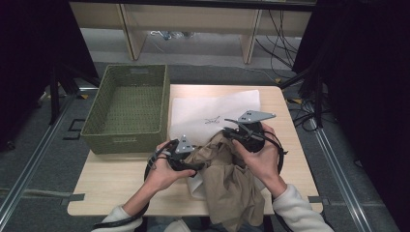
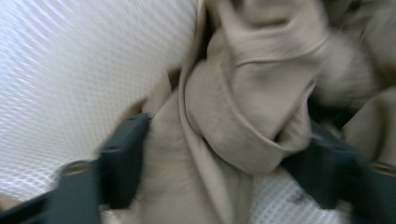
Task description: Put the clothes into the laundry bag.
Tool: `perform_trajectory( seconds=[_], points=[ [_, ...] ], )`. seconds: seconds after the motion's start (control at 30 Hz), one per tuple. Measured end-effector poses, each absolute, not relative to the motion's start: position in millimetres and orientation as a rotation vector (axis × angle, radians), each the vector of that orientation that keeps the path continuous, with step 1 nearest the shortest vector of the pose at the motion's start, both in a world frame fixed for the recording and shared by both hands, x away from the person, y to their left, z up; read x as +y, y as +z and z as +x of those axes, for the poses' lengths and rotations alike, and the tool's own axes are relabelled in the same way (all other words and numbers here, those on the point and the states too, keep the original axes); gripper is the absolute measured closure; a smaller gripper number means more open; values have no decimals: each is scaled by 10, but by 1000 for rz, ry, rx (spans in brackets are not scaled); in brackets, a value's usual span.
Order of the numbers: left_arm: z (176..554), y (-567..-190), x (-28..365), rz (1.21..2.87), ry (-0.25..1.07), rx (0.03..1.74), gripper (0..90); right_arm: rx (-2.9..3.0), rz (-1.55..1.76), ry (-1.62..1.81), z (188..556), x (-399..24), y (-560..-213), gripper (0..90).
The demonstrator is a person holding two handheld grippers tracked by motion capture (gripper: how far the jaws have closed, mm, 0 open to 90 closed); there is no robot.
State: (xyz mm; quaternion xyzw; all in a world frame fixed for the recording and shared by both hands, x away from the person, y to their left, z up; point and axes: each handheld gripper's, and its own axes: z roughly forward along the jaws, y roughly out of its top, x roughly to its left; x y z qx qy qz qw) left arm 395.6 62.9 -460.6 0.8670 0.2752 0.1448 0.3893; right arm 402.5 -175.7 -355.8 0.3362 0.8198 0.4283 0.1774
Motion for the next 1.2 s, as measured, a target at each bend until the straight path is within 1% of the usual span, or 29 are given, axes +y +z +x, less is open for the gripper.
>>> perform_trajectory(
  seconds=[0.07,0.1,0.17,0.2,0.27,0.33,0.4,0.5,0.53,0.67,0.73,0.77,0.97,1.03,1.07,1.1,1.2],
  points=[
    [3949,-4627,611,2216,370,702,444,2321,965,1208,4017,-1748,-3564,886],
    [3907,-4632,571,2223,360,713,528,2317,925,1217,4041,-1747,-3578,886],
    [3877,-4614,556,2226,360,719,631,2325,922,1212,4041,-1748,-3578,885],
    [3822,-4545,540,2231,369,720,689,2316,938,1205,4035,-1744,-3578,886],
    [3772,-4481,520,2221,351,720,761,2315,948,1206,4032,-1740,-3578,886],
    [3711,-4393,496,2212,333,715,799,2317,929,1203,4038,-1744,-3577,885],
    [3644,-4309,454,2171,280,712,810,2314,942,1203,4034,-1744,-3576,885],
    [3586,-4226,408,2164,256,692,815,2309,971,1201,4021,-1729,-3586,885],
    [3537,-4171,341,2133,233,692,815,2316,960,1193,4020,-1721,-3591,886],
    [3531,-4129,247,2099,222,696,811,2317,924,1185,4019,-1682,-3612,885],
    [3611,-4138,189,2092,208,734,810,2332,913,1186,4008,-1667,-3610,886],
    [3652,-4149,176,2090,209,738,810,2328,959,1195,3978,-1648,-3611,885],
    [3874,-4211,139,2055,233,846,812,2354,885,1207,3944,-1595,-3586,886],
    [3900,-4205,148,2062,248,849,816,2354,884,1213,3939,-1598,-3575,886],
    [3934,-4183,165,2065,287,851,819,2340,873,1210,3944,-1607,-3572,886],
    [3940,-4174,169,2054,279,861,819,2347,900,1216,3933,-1607,-3568,885],
    [3946,-4128,186,2036,311,863,823,2330,895,1237,3933,-1616,-3546,886]
  ],
)
